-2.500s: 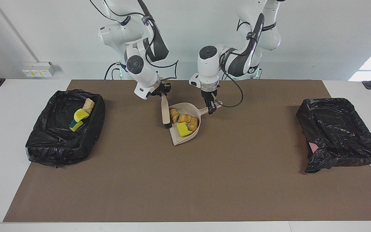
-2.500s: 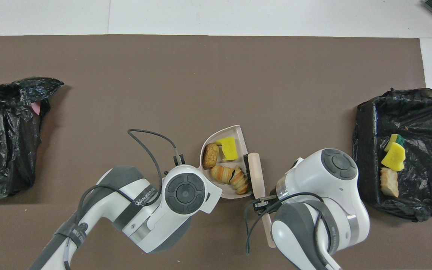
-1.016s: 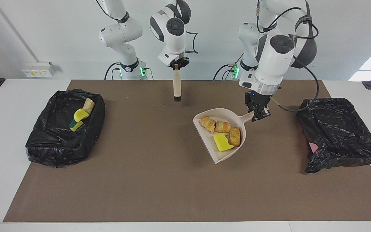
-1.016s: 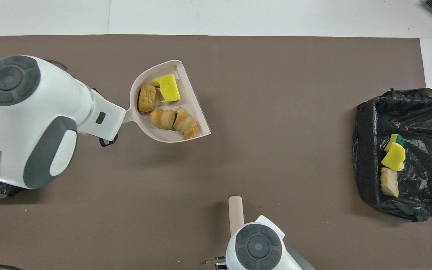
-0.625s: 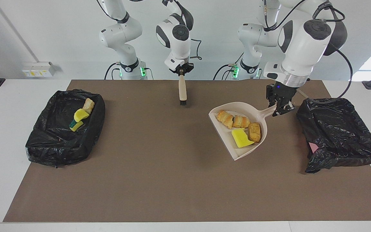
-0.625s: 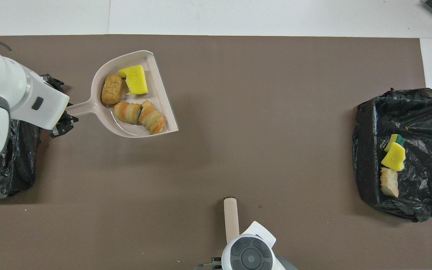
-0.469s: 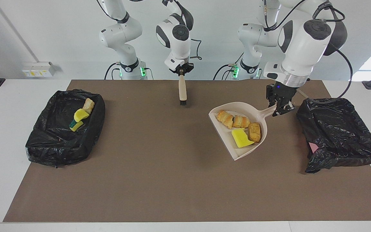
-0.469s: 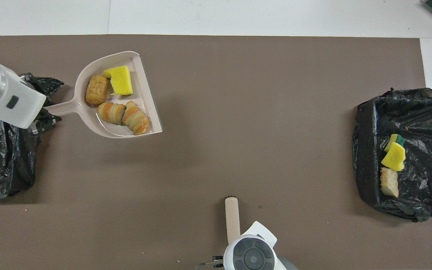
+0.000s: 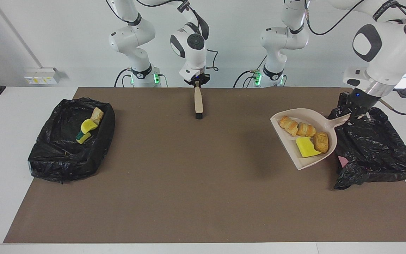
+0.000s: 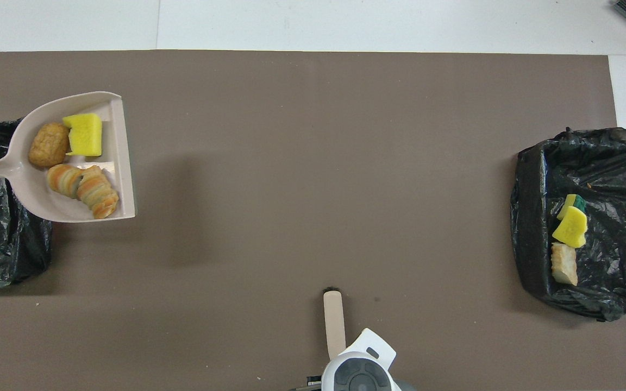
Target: Sweep and dump trash in bin
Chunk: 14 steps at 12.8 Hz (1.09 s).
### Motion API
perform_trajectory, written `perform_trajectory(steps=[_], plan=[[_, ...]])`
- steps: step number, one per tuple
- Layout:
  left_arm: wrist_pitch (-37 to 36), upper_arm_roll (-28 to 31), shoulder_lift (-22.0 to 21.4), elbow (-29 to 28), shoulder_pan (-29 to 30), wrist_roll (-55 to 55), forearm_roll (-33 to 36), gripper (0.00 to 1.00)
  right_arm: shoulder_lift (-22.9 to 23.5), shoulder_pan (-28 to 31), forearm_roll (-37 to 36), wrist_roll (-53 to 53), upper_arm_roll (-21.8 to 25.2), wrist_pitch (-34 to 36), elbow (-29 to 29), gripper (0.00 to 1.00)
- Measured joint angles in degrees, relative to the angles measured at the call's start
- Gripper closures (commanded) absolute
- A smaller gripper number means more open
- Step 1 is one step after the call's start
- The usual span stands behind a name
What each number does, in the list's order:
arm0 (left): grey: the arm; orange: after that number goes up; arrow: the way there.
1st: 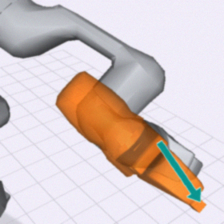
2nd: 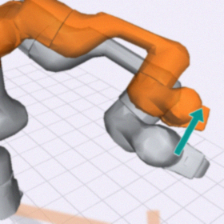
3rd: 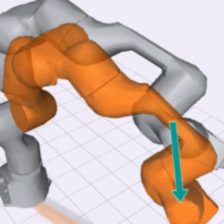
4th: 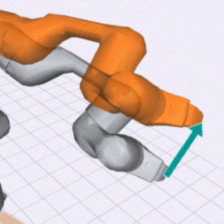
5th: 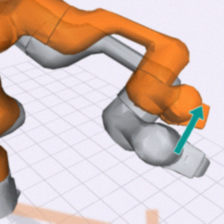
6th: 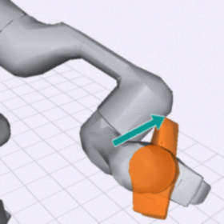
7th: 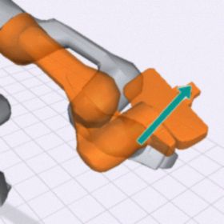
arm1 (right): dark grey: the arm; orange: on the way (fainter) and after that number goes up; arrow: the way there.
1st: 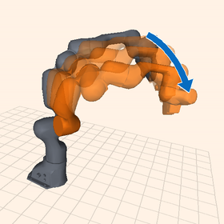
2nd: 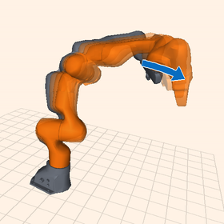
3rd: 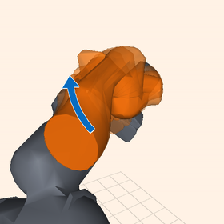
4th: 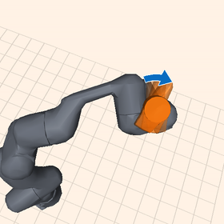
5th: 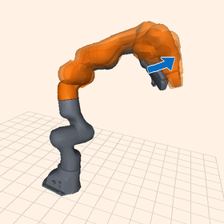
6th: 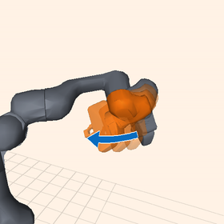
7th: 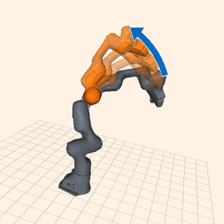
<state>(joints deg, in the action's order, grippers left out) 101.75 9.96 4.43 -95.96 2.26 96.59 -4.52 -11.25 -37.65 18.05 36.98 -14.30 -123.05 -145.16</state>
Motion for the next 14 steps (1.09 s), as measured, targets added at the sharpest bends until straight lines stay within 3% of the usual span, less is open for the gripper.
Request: perform_trajectory(steps=[4, 7, 11, 14], plan=[[0.0, 0.2, -0.1, 0.1, 9.4, 12.7, -0.1, 1.00, 0.0, 1.3, -0.5, -0.9, 0.3, 0.1, 2.0, 0.00], [0.1, 0.3, -0.1, 1.6, 15.4, 15.2, 3.1, 1.00, 0.0, 8.6, -4.1, -4.3, 0.7, 5.2, 8.6, 0.00], [4.3, 0.1, 1.5, 4.4, 16.2, 13.9, 11.0, 1.00, -0.1, 17.0, -7.4, -7.4, 1.0, 11.0, 15.9, 0.00], [9.0, -0.9, 2.5, 4.2, 15.5, 9.4, 23.6, 1.00, -0.4, 24.3, -9.3, -14.4, 3.5, 18.6, 22.9, 0.00]])
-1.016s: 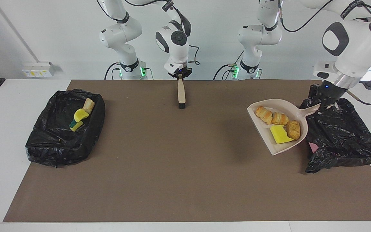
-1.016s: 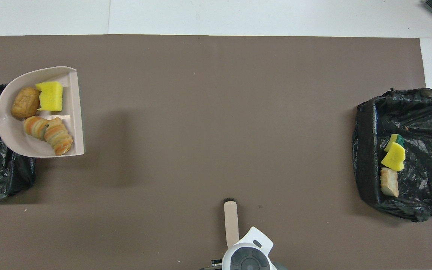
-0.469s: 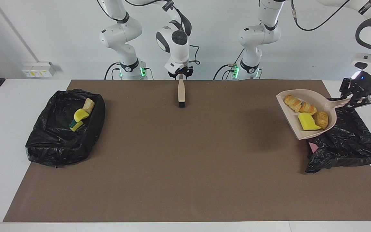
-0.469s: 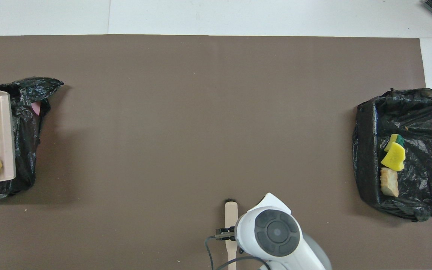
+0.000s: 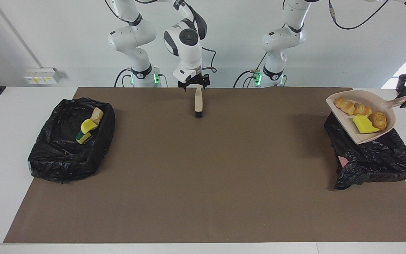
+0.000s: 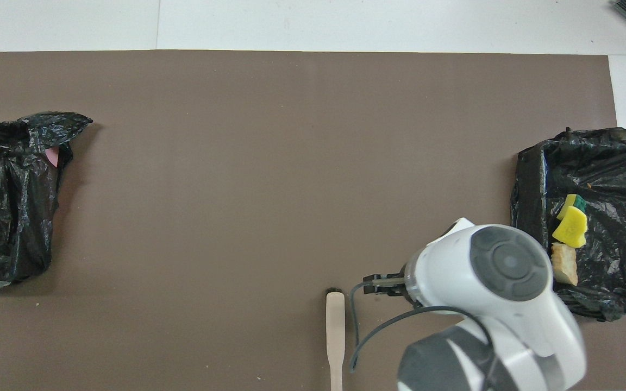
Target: Sweep and dump trash in bin
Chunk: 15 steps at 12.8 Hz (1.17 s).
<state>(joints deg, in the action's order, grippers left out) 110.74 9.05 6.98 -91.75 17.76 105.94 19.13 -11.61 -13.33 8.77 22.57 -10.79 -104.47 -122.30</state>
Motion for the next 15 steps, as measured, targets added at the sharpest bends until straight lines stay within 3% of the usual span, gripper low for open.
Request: perform_trajectory(steps=[3, 7, 11, 15], plan=[[4.1, -0.2, 0.4, -1.7, -2.3, -3.1, 11.6, 1.00, 0.2, 3.4, -6.1, -12.7, 9.7, 2.7, 8.7, 0.00], [5.6, -0.4, -2.4, -7.5, -6.5, -10.6, 29.5, 1.00, 0.9, 10.2, -11.3, -16.7, 11.9, 6.2, 17.4, 0.00], [5.6, -0.2, -4.5, -9.4, -7.1, -13.5, 33.4, 1.00, 1.6, 10.5, -8.7, -17.0, 16.5, 19.5, 29.8, 0.00], [5.6, -1.6, -6.3, -9.3, -7.1, -17.6, 31.4, 1.00, 5.9, 9.3, -8.4, -17.0, 16.8, 19.8, 33.3, 0.00]])
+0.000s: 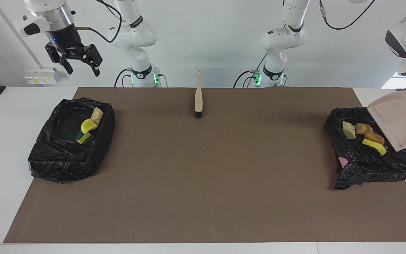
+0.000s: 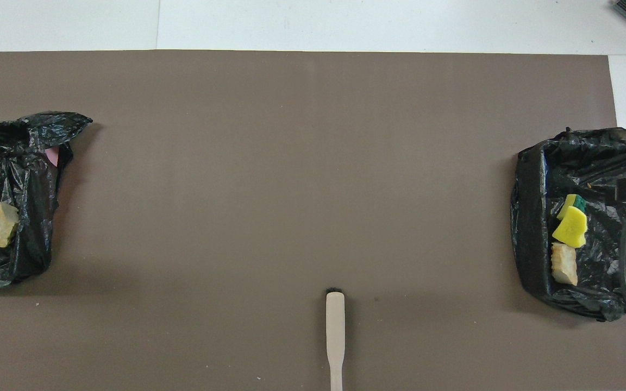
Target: Sweep and dump trash in bin
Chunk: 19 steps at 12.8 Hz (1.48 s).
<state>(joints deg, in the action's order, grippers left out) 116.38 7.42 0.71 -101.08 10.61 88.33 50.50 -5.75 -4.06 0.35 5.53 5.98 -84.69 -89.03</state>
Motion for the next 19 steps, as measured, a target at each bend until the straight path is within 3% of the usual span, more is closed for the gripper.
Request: perform_trajectory(steps=[3, 8, 11, 14, 19], plan=[[-3.4, -2.6, -1.9, 0.0, 0.0, -7.8, -10.4, 1.00, 0.6, -0.9, 0.0, -0.2, 0.0, 0.0, 0.6, 0.00], [-13.9, -9.8, -3.1, -0.1, -0.6, -30.1, -22.0, 1.00, 0.6, -0.9, -0.1, -1.9, 1.1, -0.7, 0.9, 0.00], [-16.4, -10.4, -3.2, -0.2, -3.5, -43.0, -30.4, 1.00, 0.5, -0.2, -0.2, -7.7, 3.4, -0.7, 0.9, 0.00], [-17.6, -10.5, -3.4, -1.1, -8.3, -58.5, -38.3, 1.00, 0.6, 0.1, -0.3, -8.4, 3.4, -0.7, 0.8, 0.00], [-17.3, -10.9, -3.2, -2.4, -22.8, -85.6, -44.9, 1.00, 0.6, 0.0, -0.3, -8.4, 3.3, -2.1, 0.8, 0.00]])
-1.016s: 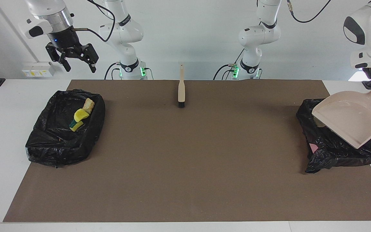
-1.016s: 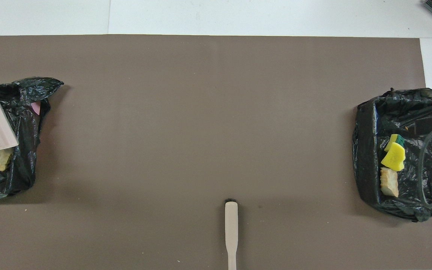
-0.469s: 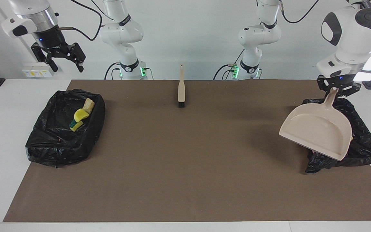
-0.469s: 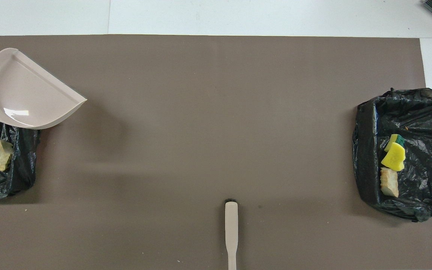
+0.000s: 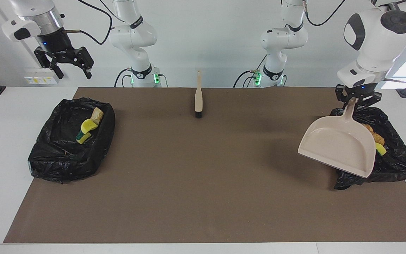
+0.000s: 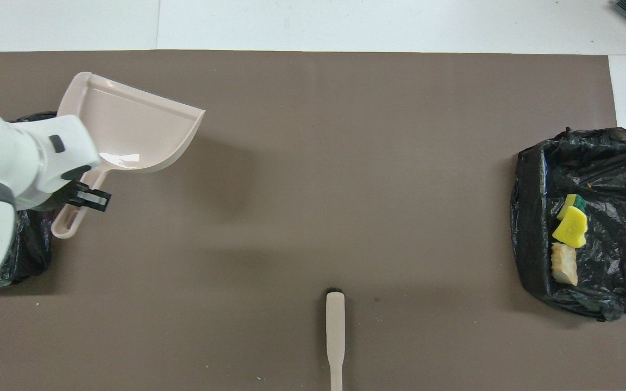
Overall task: Sweep and dump trash in bin
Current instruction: 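Lower the empty dustpan onto the table center with the left gripper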
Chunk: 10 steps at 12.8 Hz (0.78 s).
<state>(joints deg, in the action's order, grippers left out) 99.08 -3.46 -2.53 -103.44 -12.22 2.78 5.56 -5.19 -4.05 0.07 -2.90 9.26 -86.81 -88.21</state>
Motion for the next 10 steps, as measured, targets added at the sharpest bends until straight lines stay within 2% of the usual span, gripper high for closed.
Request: perform_trajectory(steps=[4, 10], plan=[[4.4, -0.1, 3.0, -0.7, -10.9, -16.8, -2.0, 1.00, 0.0, -0.1, 0.0, 0.1, -0.2, -0.3, 0.0, 0.00], [21.5, -0.1, 16.8, -1.0, -24.4, -36.9, -2.5, 1.00, 0.0, -0.1, 0.0, 0.4, -0.3, -0.3, -0.1, 0.00]])
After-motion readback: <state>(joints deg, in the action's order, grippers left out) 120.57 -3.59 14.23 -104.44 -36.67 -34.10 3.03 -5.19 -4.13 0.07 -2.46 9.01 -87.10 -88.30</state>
